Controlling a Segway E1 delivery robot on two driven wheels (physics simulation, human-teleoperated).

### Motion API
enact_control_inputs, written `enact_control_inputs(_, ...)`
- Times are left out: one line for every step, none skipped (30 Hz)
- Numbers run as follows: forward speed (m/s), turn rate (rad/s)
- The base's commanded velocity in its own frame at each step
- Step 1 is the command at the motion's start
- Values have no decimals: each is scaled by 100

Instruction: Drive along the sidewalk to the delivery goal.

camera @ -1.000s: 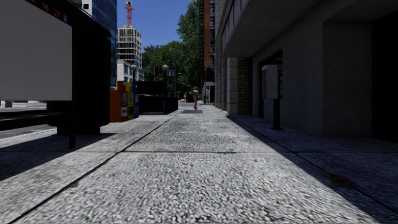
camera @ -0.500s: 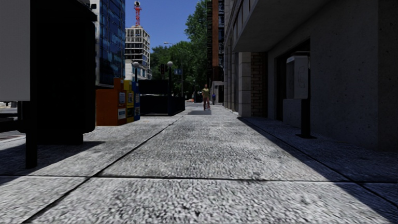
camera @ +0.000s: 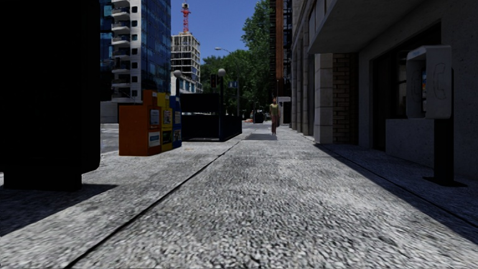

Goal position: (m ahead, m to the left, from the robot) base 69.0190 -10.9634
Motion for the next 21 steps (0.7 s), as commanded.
enact_control_inputs(200, 0)
enact_control_inputs(200, 0)
enact_control_inputs(200, 0)
enact_control_inputs(200, 0)
enact_control_inputs(200, 0)
enact_control_inputs(200, 0)
enact_control_inputs(200, 0)
enact_control_inputs(200, 0)
enact_control_inputs(200, 0)
enact_control_inputs(200, 0)
enact_control_inputs(200, 0)
enact_control_inputs(200, 0)
enact_control_inputs(200, 0)
enact_control_inputs(200, 0)
enact_control_inputs(200, 0)
enact_control_inputs(200, 0)
enact_control_inputs(200, 0)
enact_control_inputs(200, 0)
enact_control_inputs(200, 0)
enact_control_inputs(200, 0)
enact_control_inputs(200, 0)
